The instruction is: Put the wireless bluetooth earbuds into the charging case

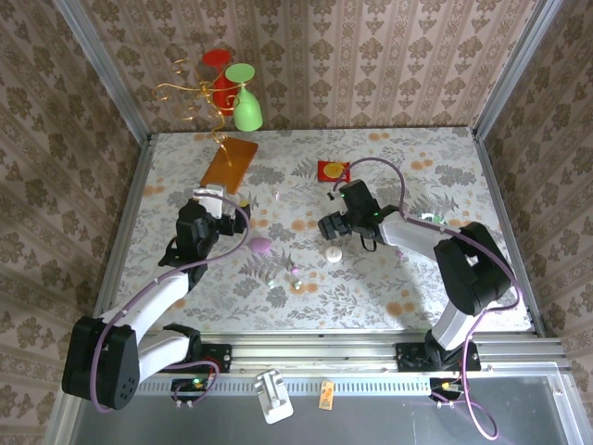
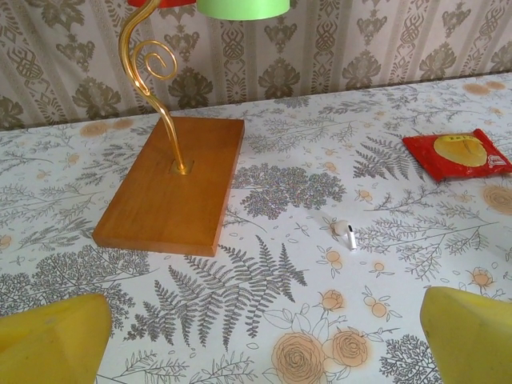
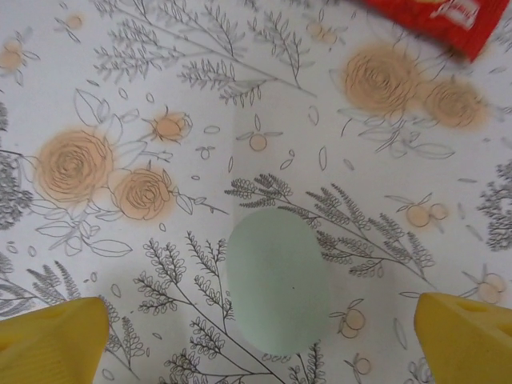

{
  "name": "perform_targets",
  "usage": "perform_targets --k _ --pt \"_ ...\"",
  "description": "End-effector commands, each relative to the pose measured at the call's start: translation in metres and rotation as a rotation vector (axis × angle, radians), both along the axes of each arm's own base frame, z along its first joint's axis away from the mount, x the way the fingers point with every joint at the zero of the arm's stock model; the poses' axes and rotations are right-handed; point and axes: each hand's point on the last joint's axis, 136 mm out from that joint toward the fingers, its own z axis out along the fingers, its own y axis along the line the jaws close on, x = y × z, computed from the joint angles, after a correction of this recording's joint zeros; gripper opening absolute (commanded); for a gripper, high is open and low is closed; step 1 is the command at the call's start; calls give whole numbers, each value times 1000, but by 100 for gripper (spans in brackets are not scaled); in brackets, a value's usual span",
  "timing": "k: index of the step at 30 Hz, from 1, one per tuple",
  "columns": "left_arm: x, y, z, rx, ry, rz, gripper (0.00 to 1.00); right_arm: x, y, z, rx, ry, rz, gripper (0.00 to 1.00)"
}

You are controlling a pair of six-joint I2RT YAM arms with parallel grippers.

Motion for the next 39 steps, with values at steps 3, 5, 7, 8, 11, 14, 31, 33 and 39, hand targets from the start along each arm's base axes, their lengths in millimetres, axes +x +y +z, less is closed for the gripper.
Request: perform_targets --k 3,5,7,8,11,14,31,33,39 --pt "0 -4 2 -21 22 -8 100 4 -4 -17 -47 79 -42 91" --pt "1 -4 2 -18 22 -8 100 4 -3 -23 -53 99 -45 87" --pt "2 -4 2 -17 22 -9 100 5 -3 -28 -59 119 -46 82" --pt "2 -4 1 -16 25 -10 100 5 -3 -30 -65 123 -47 80" --pt "3 -5 0 -13 26 -12 100 7 -6 -35 -87 132 -57 72" --pt "4 -5 -3 -12 33 -12 100 6 -8 -40 -109 140 -59 67" --pt "9 -12 -2 -31 40 -32 100 -1 -5 -26 -73 136 -35 36" --pt "8 -17 1 -32 46 -62 100 -3 -3 -11 -50 115 -16 35" --pt "-9 -74 20 -71 43 -379 100 -20 20 42 83 45 162 32"
